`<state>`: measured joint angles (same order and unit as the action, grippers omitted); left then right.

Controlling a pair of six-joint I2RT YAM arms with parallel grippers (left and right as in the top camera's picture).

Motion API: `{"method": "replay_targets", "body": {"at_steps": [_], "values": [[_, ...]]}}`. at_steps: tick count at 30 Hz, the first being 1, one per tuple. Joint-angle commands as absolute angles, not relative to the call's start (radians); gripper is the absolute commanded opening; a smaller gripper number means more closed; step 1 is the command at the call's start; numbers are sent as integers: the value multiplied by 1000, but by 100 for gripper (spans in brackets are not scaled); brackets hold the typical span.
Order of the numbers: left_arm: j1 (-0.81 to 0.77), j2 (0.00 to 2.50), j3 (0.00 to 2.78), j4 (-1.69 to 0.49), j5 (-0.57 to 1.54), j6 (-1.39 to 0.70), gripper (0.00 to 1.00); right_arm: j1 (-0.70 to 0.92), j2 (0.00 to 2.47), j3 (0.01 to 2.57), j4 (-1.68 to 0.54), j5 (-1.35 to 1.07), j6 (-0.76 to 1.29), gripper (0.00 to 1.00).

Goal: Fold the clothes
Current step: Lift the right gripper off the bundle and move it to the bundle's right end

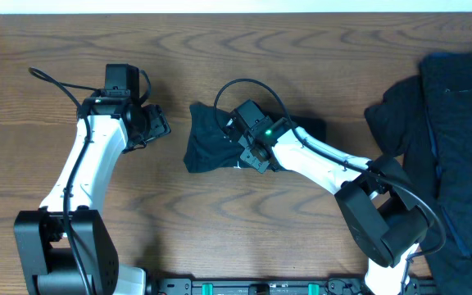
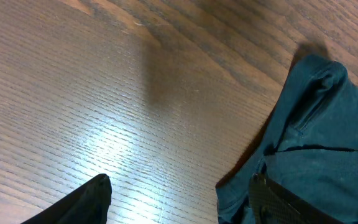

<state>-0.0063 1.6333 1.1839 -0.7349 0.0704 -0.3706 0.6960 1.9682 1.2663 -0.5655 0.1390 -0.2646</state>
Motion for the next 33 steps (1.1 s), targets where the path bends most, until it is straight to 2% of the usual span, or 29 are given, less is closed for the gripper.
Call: {"method": "replay_targets", "body": {"at_steps": [1, 14, 22, 30, 31, 33], "values": [[0, 1627, 1174, -736, 55, -379, 72, 686, 1952, 1282, -580, 119, -239, 1], [0, 1627, 1174, -735, 54, -379, 72, 688, 1816, 1309, -692, 25, -187, 1], [0, 1627, 1174, -735, 54, -379, 72, 688, 1826, 1308, -722, 7, -187, 1], [0, 1627, 1174, -735, 54, -379, 72, 688, 1831, 1307, -711, -20, -187, 8], [0, 1627, 1174, -735, 54, -379, 72, 688, 1831, 1307, -711, -21, -187, 9], [0, 1627, 1174, -733, 54, -379, 73, 688, 1831, 1307, -711, -35, -187, 26]]}}
